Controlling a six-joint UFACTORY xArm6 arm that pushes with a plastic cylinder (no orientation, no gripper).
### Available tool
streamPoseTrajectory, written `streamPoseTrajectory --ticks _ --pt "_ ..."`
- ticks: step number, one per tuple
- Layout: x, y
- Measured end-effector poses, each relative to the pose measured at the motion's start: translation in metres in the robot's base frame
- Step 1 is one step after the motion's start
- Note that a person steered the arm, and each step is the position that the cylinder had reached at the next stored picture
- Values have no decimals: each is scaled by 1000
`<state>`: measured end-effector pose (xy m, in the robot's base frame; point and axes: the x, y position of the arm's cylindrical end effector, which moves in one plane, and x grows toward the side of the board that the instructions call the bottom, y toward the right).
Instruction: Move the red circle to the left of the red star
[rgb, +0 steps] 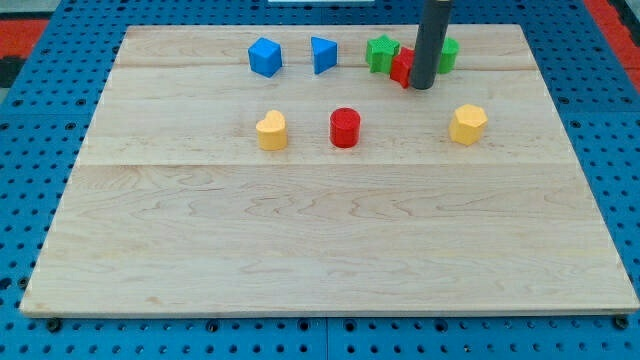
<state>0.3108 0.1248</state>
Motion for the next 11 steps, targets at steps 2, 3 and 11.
streamPoseTrajectory --ticks 2,3,11 --pt "21 -4" --pt "47 -37" --pt "2 -57"
